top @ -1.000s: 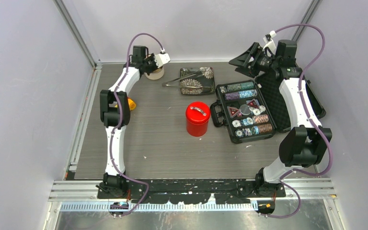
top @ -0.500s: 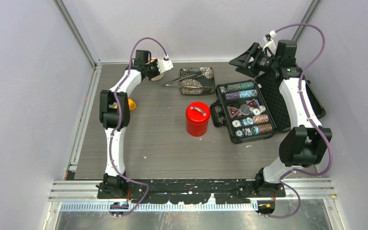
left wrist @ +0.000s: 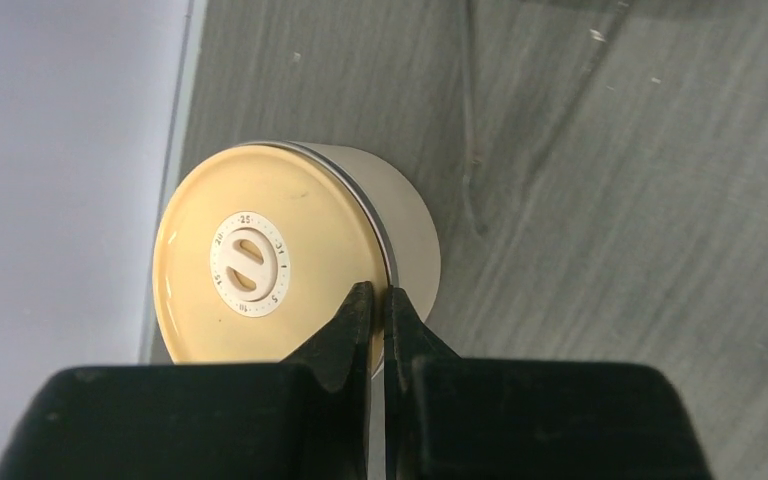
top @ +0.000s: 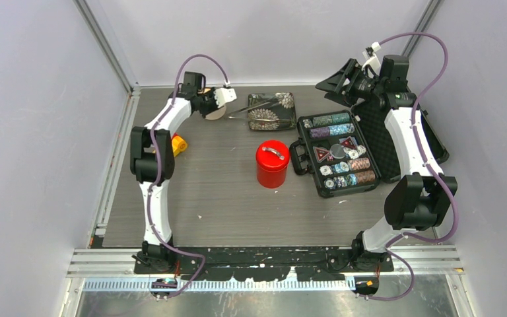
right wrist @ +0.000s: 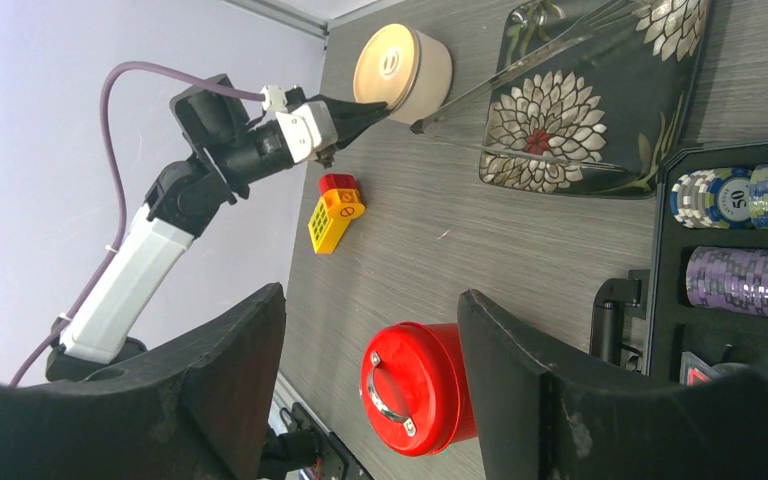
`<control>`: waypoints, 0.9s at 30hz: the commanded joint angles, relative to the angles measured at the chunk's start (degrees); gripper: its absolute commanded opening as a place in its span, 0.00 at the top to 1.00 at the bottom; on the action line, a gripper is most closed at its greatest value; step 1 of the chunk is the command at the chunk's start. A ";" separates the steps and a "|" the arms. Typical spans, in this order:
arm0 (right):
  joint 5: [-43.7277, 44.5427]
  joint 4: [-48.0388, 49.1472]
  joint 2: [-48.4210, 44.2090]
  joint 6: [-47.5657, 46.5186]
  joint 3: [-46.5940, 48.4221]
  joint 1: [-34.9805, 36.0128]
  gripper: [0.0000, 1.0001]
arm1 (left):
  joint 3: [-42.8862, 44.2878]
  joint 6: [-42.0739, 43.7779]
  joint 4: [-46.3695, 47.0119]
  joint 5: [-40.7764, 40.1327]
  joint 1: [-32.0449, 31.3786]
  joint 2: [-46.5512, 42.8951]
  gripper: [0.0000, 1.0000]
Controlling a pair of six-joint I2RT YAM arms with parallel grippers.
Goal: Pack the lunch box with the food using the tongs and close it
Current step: Move the packing box to the center of the board.
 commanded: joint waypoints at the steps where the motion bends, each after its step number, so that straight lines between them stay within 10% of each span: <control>1: 0.24 1.44 -2.01 -1.48 1.56 -0.18 0.32 | -4.92 -1.94 -7.17 1.90 0.47 -6.01 1.00; 27: -1.07 4.22 -2.57 1.97 0.79 -0.18 0.33 | -46.54 3.56 -12.96 8.96 -7.82 -42.17 1.00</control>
